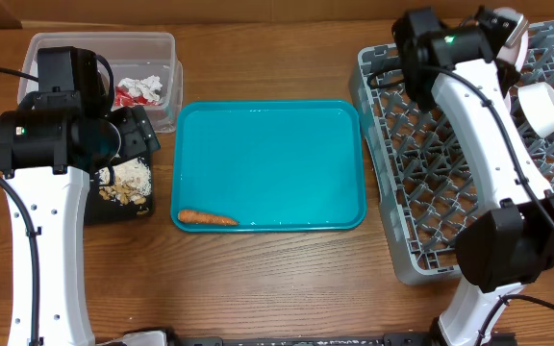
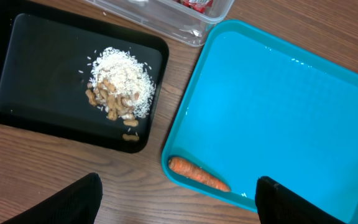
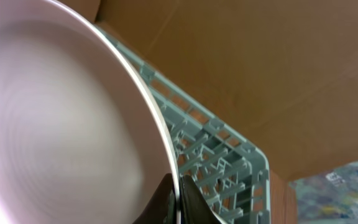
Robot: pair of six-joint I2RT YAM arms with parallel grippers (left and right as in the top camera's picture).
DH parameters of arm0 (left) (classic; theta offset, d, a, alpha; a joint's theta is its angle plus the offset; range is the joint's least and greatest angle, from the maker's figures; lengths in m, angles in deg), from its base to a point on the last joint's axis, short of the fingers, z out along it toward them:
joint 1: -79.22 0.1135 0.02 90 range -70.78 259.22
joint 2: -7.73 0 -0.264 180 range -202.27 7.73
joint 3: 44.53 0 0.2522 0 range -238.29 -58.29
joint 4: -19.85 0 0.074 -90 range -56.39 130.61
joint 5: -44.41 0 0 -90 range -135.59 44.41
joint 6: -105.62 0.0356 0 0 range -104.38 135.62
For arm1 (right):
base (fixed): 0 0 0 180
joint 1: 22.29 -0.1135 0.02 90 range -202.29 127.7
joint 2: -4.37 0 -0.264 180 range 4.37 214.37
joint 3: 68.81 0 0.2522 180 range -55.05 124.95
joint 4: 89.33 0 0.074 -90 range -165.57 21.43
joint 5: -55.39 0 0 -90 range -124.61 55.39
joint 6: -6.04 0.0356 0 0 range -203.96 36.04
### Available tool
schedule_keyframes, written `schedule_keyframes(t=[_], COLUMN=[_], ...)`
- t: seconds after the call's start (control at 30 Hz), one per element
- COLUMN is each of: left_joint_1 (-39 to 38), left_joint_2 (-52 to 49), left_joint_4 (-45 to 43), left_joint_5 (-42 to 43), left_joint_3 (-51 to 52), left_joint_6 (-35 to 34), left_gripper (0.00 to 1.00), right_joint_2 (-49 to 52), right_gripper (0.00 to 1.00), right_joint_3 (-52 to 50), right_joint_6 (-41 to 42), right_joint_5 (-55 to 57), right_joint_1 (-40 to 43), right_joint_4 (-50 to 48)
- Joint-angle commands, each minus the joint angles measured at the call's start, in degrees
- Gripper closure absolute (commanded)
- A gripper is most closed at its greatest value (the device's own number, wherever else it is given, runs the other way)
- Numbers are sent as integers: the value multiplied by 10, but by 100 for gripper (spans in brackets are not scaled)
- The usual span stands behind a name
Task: Sort waste into correct bins and load items into the dishwasher
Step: 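Stand the plate upright in the rack's back row and release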
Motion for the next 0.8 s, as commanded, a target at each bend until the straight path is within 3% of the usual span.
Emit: schedule_keyframes(t=[0.0, 0.17, 0.57, 0.63, 0.77], left_joint_1=[0, 0, 0, 0, 0], left_joint_2=[4, 4, 4, 4, 4], left_joint_4=[-1, -1, -1, -1, -1], left_joint_5=[-3, -3, -1, -1, -1], left_joint_3=[0, 0, 0, 0, 0], left_joint_6=[3, 3, 3, 2, 3], left_gripper=[19, 18, 18, 18, 18], right_joint_2=[6, 6, 6, 6, 6], right_gripper=[96, 96, 96, 91, 56], right_joint_3=[-71, -132, -134, -134, -134], right_joint_6=[25, 51, 65, 65, 65], right_joint_5=[7, -14, -74, -86, -99], right_joint_1=[-6, -19, -93, -103, -113], right_joint_4=[-40, -78, -90, -91, -90])
